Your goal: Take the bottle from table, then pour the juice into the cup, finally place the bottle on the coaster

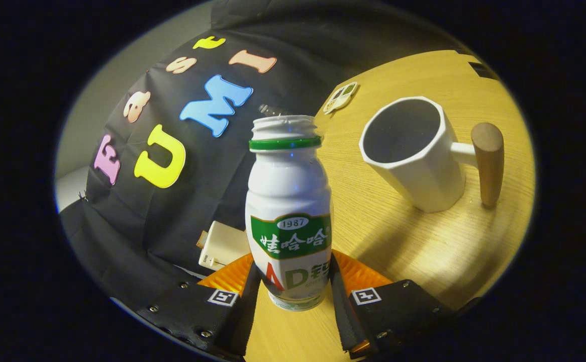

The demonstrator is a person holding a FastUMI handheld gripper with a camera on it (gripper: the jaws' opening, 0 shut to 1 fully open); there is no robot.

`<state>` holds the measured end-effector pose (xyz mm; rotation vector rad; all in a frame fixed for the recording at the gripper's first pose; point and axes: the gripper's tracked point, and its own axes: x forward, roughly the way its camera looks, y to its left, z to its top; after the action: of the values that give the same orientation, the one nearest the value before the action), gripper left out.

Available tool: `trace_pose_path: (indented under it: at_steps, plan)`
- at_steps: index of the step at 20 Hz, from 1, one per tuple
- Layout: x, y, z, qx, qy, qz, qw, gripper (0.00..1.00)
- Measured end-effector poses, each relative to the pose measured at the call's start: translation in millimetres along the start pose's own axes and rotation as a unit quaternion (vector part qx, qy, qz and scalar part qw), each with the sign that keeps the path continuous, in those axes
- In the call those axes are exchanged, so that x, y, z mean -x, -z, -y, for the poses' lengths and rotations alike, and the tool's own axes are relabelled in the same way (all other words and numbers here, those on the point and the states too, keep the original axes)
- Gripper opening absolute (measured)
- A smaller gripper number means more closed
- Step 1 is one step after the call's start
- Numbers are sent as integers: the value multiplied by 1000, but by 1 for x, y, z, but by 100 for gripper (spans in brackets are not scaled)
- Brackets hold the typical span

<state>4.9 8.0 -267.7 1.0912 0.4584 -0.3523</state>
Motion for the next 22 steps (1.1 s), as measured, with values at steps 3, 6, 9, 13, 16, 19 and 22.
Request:
trace_pose_path:
  at_steps: [3, 6, 9, 13, 16, 19, 22]
  plan:
    - [1, 3, 3, -31, 1, -10, 999, 67]
    - [0, 0, 4, -64, -1, -13, 998, 67]
    - [-2, -2, 5, -87, -1, -16, 996, 67]
    - [-3, -3, 7, -106, 3, -28, 994, 67]
    - [-1, -2, 5, -124, 0, -36, 992, 67]
    - [1, 2, 0, -143, -3, -51, 988, 67]
    - [2, 0, -2, -163, -5, -54, 985, 67]
